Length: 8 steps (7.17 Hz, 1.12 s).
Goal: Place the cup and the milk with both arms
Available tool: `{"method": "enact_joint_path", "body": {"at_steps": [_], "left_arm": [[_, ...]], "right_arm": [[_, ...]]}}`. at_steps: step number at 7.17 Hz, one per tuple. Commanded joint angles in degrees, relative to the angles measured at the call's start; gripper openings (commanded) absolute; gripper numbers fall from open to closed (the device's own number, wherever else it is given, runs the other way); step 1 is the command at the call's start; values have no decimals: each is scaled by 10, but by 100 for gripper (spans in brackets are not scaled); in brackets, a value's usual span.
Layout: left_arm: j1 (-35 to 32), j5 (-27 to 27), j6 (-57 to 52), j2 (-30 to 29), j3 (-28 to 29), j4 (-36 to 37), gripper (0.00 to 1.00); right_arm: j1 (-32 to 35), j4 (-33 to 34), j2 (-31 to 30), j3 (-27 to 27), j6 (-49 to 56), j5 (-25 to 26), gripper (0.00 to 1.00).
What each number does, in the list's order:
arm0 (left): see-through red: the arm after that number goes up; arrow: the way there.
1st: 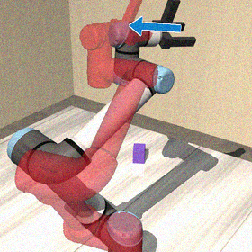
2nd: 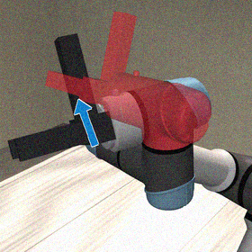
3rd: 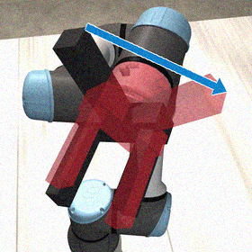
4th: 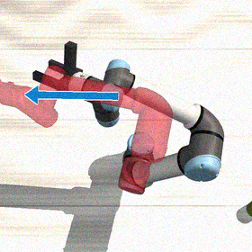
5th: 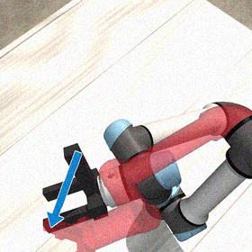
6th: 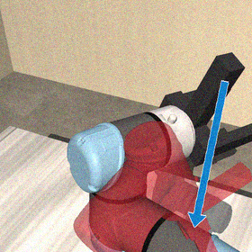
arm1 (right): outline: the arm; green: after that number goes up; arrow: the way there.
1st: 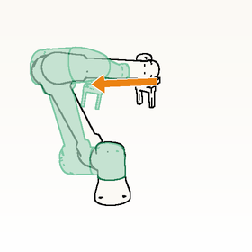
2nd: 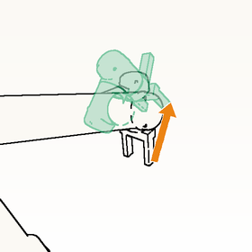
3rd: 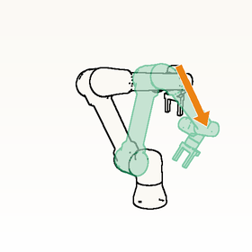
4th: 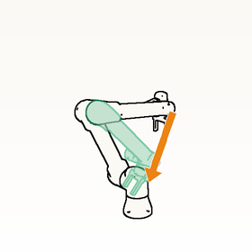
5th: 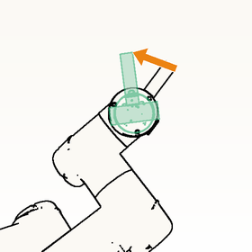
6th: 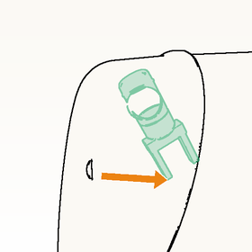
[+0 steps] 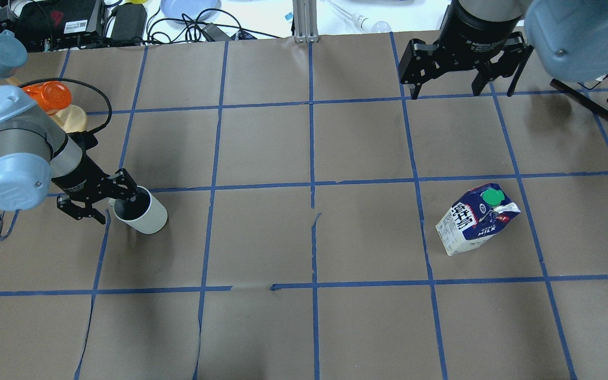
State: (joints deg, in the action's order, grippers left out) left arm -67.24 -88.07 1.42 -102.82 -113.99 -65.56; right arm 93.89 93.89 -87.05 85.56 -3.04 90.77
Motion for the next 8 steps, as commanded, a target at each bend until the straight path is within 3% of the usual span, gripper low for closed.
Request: {"method": "enact_joint_path", "body": {"at_steps": [1,4,5,7,8], "left_arm": [[0,1,1,-2,0,-4,0],[-24,-1,57,17,32,-7,0],[-66,-3,83,26,73,-26,0],[-167,3,243,4,162,-66,0],[-202,12,290,-4,173,-65,0]], "right_arm": [[2,-3,1,7,1,-4,100],[-5,-9,0,57,77,7,100],[-16,-9,0,66,94,10,100],[-68,-10,-10,94,226,20,100],[-91,-5,-28,124,283,19,100]]}}
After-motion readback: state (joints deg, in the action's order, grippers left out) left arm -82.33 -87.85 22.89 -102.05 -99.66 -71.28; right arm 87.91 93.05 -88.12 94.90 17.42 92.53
